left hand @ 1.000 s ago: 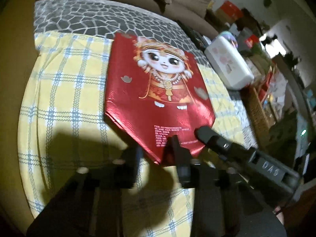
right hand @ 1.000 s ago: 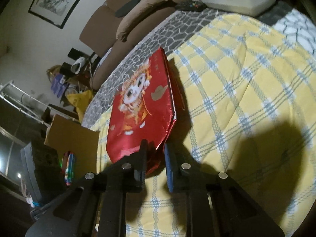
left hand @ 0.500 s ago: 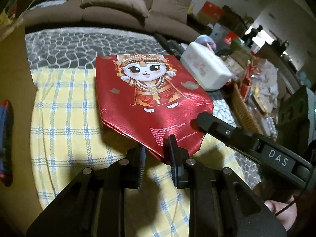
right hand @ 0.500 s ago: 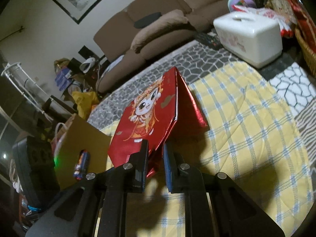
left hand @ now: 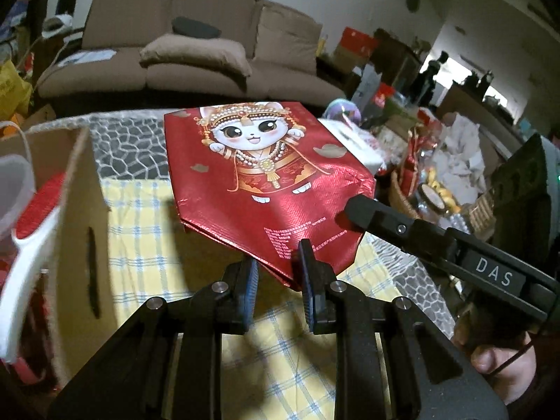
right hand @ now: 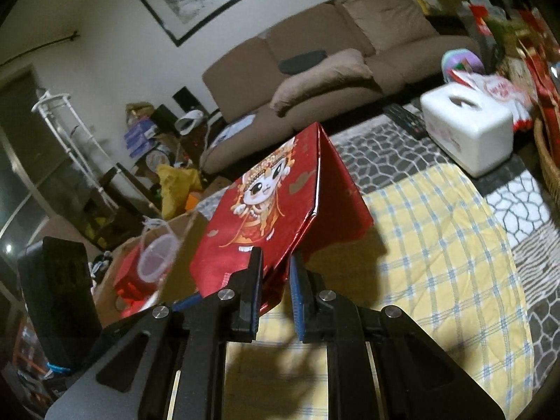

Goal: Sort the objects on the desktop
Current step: 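Lift the red gift bag by its bottom edge with the right gripper, then carry the gift bag with the right gripper over the cardboard box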

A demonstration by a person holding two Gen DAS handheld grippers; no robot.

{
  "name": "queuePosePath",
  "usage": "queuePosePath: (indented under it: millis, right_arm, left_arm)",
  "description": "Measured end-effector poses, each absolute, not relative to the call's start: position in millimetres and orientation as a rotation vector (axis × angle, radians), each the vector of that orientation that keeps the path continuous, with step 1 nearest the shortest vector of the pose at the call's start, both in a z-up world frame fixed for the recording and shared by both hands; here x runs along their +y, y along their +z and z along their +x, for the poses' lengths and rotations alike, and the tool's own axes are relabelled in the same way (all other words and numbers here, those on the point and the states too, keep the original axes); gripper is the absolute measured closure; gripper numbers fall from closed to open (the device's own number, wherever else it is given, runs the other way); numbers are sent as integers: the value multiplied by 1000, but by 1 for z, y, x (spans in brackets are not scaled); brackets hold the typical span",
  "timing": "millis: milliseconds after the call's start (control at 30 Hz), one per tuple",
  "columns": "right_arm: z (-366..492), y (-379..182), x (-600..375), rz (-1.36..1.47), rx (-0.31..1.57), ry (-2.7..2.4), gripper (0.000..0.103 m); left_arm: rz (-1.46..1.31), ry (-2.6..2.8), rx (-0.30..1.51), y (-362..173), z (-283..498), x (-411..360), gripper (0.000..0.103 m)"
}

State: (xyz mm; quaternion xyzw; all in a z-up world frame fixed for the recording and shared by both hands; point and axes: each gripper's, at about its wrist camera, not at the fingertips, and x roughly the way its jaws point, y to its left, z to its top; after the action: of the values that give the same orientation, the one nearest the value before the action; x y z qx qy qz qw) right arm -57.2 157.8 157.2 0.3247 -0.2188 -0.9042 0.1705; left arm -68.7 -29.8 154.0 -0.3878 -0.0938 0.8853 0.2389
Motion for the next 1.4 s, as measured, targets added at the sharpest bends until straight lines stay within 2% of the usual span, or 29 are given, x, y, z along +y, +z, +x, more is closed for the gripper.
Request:
queuePosePath:
  millis: [500, 867, 1067, 1200, 1400]
  right_arm:
    - [-42, 210, 94, 764, -555, -2502, 89]
    - [-39, 222, 23, 707, -517, -2402, 89]
    - [-24, 244, 4, 628, -448, -2423, 89]
    - [-15, 257, 1, 574, -468, -2391, 89]
    - [-16, 251, -10, 605, -564, -2267, 89]
  left_arm:
    - [-917, 2532, -288, 215, -36, -105, 83]
    - [-891, 2574, -335, 224, -22, -170, 83]
    - [-772, 2570, -365, 243, -6, -188, 83]
    - [-677, 2577, -362, 270, 12, -200, 83]
    - [-700, 2579, -372, 281, 27, -225, 83]
